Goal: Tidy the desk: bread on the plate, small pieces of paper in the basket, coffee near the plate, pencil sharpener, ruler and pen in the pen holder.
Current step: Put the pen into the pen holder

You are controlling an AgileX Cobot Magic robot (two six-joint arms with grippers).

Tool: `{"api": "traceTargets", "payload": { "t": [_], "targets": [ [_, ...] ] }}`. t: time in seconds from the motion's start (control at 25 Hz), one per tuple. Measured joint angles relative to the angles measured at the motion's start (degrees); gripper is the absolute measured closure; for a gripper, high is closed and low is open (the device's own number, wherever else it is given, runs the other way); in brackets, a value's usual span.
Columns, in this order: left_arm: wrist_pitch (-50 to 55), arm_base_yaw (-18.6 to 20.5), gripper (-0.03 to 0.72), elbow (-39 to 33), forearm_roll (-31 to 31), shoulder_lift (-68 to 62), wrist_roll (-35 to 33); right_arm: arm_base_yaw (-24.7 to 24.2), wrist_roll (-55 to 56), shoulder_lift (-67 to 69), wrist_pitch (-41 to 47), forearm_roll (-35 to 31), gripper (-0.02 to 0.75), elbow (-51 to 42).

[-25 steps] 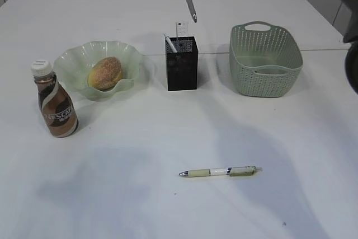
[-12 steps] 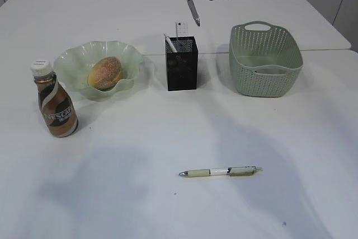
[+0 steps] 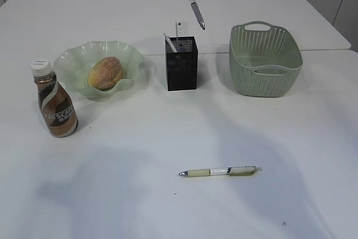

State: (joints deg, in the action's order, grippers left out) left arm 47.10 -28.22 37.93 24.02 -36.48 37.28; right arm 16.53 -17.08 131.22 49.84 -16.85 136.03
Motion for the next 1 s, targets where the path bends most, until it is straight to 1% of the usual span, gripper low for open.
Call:
{"api": "traceTargets", "payload": {
  "t": [0.04, 0.08, 0.32, 0.4, 0.44, 0.48, 0.56, 0.6, 0.64, 0.68, 0.72, 0.76, 0.8, 1.0],
  "targets": [
    [0.0, 0.0, 0.510, 0.0, 0.0, 0.0, 0.0, 0.0, 0.0, 0.0, 0.0, 0.0, 0.657, 0.0],
    [0.0, 0.0, 0.510, 0.0, 0.0, 0.0, 0.0, 0.0, -1.0, -2.6, -2.0, -0.3, 0.657, -3.2],
    [0.0, 0.0, 0.510, 0.0, 0.0, 0.0, 0.0, 0.0, -2.5, -6.1, -7.6, -0.4, 0.657, -10.4],
    [0.0, 0.0, 0.510, 0.0, 0.0, 0.0, 0.0, 0.0, -3.4, -8.3, -11.7, -0.4, 0.657, -16.3],
    [0.0, 0.0, 0.510, 0.0, 0.0, 0.0, 0.0, 0.0, -3.4, -8.3, -12.0, -0.4, 0.657, -16.3],
    [0.0, 0.0, 0.510, 0.0, 0.0, 0.0, 0.0, 0.0, -3.7, -10.0, -14.5, -0.4, 0.657, -20.1],
    [0.0, 0.0, 0.510, 0.0, 0.0, 0.0, 0.0, 0.0, -4.1, -13.2, -22.7, -1.0, 0.657, -27.9],
    [0.0, 0.0, 0.510, 0.0, 0.0, 0.0, 0.0, 0.0, -4.1, -13.2, -23.4, -1.0, 0.657, -28.5],
    [0.0, 0.0, 0.510, 0.0, 0.0, 0.0, 0.0, 0.1, -4.2, -15.3, -28.0, -1.5, 0.657, -32.2],
    [0.0, 0.0, 0.510, 0.0, 0.0, 0.0, 0.0, 0.1, -4.2, -15.3, -28.0, -1.5, 0.657, -32.2],
    [0.0, 0.0, 0.510, 0.0, 0.0, 0.0, 0.0, 0.8, -4.2, -17.8, -37.3, -1.9, 0.657, -38.7],
    [0.0, 0.0, 0.510, 0.0, 0.0, 0.0, 0.0, 0.9, -4.2, -18.0, -38.5, -1.9, 0.657, -39.6],
    [0.0, 0.0, 0.510, 0.0, 0.0, 0.0, 0.0, 1.8, -4.2, -19.0, -44.0, -1.9, 0.657, -43.5],
    [0.0, 0.0, 0.510, 0.0, 0.0, 0.0, 0.0, 4.5, -4.2, -19.6, -54.8, -2.2, 0.657, -50.1]
  ]
}}
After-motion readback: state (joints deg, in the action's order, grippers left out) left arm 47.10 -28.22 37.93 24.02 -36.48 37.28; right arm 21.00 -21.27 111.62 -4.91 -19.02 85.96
